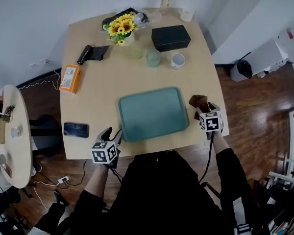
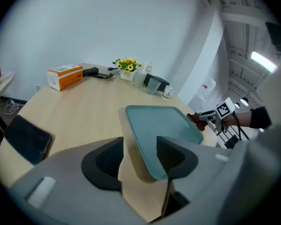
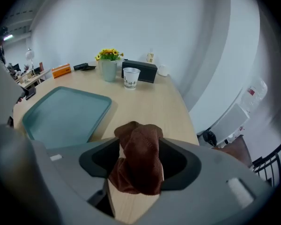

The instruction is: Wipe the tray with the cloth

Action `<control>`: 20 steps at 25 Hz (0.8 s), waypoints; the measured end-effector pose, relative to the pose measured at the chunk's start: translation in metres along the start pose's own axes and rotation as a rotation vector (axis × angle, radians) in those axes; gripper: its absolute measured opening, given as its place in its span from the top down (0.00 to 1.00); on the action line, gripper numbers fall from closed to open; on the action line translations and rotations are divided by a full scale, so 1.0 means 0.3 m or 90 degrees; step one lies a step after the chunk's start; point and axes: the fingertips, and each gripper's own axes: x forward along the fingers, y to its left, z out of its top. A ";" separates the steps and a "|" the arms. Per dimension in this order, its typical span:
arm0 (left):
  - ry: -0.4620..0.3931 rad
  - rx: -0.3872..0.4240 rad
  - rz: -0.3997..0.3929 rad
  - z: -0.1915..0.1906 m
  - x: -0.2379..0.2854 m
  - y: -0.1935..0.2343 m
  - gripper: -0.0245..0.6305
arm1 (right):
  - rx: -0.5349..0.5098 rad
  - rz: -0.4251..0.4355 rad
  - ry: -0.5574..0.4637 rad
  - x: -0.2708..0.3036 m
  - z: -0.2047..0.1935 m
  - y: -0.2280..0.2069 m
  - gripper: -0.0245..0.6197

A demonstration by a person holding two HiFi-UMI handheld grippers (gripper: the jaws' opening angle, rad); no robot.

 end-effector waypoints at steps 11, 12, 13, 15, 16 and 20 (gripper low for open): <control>0.011 -0.009 0.042 0.039 0.045 -0.054 0.65 | -0.009 0.033 0.039 0.131 -0.033 -0.023 0.67; 0.010 -0.010 0.043 0.042 0.048 -0.059 0.65 | -0.012 0.035 0.036 0.131 -0.031 -0.021 0.68; 0.011 -0.011 0.044 0.043 0.052 -0.064 0.65 | -0.014 0.037 0.032 0.131 -0.029 -0.020 0.69; 0.016 -0.011 0.045 0.038 0.064 -0.076 0.65 | -0.010 0.040 0.026 0.131 -0.030 -0.020 0.70; 0.018 -0.010 0.044 0.037 0.070 -0.083 0.65 | -0.006 0.041 0.023 0.130 -0.031 -0.020 0.71; 0.018 -0.006 0.039 0.044 0.089 -0.107 0.65 | 0.001 0.049 0.016 0.121 -0.028 -0.024 0.78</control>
